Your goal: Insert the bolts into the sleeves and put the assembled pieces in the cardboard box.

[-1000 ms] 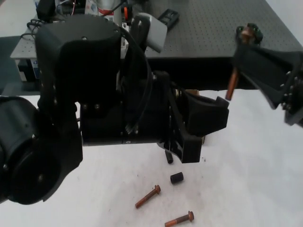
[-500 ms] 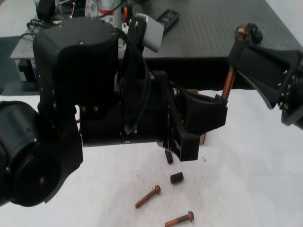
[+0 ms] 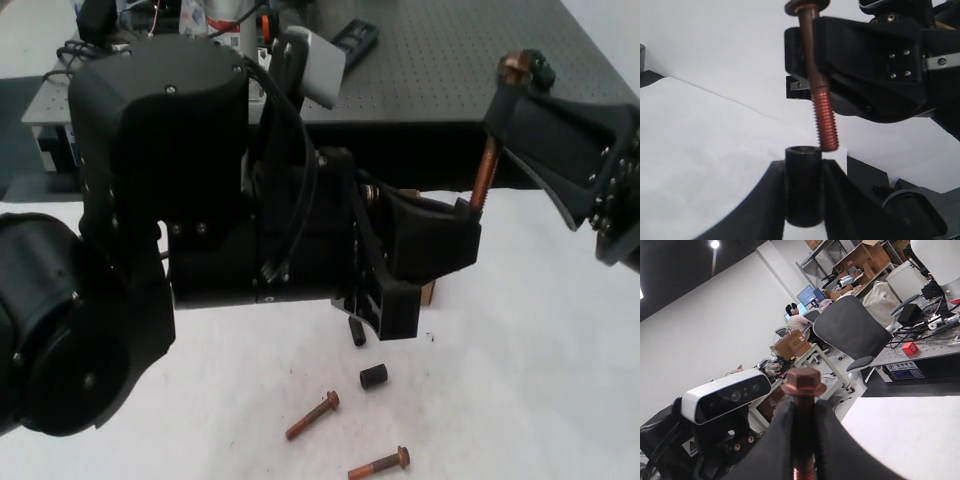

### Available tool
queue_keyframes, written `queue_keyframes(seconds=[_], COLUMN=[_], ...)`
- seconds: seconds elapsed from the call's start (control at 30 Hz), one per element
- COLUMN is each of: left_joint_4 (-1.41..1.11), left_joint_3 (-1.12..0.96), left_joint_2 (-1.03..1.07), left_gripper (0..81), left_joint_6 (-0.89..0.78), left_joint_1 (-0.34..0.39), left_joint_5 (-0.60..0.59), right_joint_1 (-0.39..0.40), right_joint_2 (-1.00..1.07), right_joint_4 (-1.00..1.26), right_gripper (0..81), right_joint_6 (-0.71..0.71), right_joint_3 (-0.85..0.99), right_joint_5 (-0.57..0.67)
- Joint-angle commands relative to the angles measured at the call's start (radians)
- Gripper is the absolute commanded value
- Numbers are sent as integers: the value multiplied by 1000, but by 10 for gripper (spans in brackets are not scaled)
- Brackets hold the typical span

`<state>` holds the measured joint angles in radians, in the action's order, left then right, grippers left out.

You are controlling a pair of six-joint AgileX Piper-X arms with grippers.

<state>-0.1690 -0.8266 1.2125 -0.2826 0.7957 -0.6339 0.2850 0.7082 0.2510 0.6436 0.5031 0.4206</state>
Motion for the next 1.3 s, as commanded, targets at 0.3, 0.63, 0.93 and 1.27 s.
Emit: queue_keyframes(seconds=[0.3, 0.63, 0.93, 1.27], left_joint_4=[-59, -57, -59, -58], left_joint_3=[-13, -13, -13, -13], left_joint_2=[-12, -12, -12, -12], left_gripper=[6, 6, 6, 6], left_joint_6=[7, -3, -3, 23], left_joint_1=[-1, -1, -1, -1], left_joint_5=[-52, 5, 54, 46], right_joint_1=[0, 0, 0, 0], right_joint_2=[0, 0, 0, 0], right_joint_4=[62, 51, 3, -61], right_gripper=[13, 13, 13, 386], right_joint_6=[32, 46, 53, 32], right_joint_3=[4, 4, 4, 4], right_joint_5=[-67, 17, 24, 151])
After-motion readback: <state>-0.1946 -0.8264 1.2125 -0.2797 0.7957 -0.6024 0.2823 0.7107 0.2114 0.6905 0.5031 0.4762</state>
